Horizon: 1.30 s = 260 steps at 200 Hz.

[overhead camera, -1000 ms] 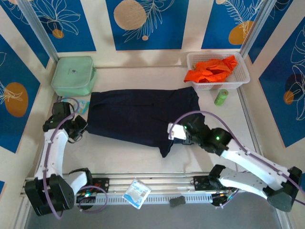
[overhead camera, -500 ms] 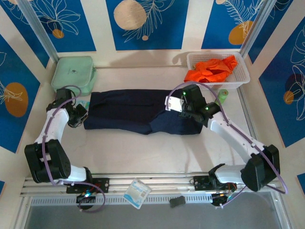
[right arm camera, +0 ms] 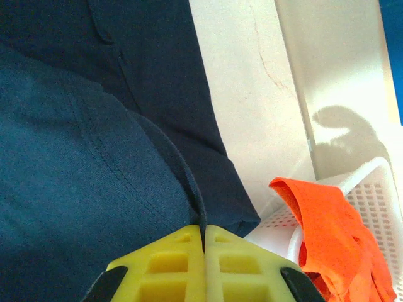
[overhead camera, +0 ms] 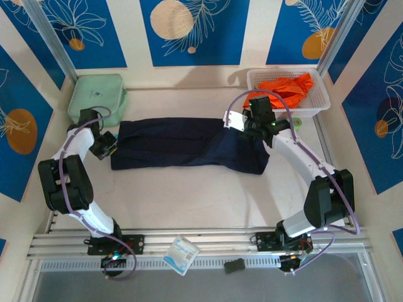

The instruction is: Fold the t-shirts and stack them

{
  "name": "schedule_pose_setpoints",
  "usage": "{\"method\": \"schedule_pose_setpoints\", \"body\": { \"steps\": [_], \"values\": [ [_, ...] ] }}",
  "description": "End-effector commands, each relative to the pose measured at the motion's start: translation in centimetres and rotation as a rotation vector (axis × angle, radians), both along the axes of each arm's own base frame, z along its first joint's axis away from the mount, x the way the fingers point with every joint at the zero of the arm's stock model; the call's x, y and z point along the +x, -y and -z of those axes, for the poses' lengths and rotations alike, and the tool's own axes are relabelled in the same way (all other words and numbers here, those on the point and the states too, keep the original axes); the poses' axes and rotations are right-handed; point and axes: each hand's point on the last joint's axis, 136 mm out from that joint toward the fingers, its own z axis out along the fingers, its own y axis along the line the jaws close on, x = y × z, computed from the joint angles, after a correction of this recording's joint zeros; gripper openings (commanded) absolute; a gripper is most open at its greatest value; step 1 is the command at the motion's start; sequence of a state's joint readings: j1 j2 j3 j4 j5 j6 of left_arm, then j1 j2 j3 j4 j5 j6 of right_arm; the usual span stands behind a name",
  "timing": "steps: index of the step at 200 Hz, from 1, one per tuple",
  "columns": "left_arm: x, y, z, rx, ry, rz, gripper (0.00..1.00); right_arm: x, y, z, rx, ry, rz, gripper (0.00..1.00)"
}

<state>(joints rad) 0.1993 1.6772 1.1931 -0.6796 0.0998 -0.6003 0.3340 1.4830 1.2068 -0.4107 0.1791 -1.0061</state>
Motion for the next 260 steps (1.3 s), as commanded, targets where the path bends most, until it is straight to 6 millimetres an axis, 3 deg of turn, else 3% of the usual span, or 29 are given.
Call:
{"method": "schedule_pose_setpoints", "body": {
  "steps": [1,24,74,186,232,245,260],
  "values": [
    [1.1,0.1,-0.5,0.015,0.015,0.027,0.00,-0.2,-1.0,-3.0,0.065,0.062,-0.052,0.00],
    [1.5,0.5,0.0,0.007,-0.003,0.050,0.00,-0.4,-0.9,-4.1,0.110,0.075,-0.066,0.00],
    [2.4,0.8,0.7,0.001,-0.026,0.069,0.00,1.1,0.8,-4.4,0.114,0.071,-0.031,0.00],
    [5.1,0.1,2.0,0.018,-0.072,0.069,0.00,6.8,2.0,-1.5,0.097,0.023,-0.017,0.00],
    [5.6,0.7,1.8,0.015,-0.056,0.082,0.58,8.6,1.6,-0.8,0.078,0.011,-0.046,0.00],
    [5.6,0.9,1.2,0.017,-0.047,0.090,0.67,9.1,1.5,-0.8,0.074,0.011,-0.054,0.00],
    [5.4,1.1,0.6,0.022,-0.039,0.099,0.72,9.6,1.3,-0.4,0.072,0.005,-0.063,0.00]
  ]
}}
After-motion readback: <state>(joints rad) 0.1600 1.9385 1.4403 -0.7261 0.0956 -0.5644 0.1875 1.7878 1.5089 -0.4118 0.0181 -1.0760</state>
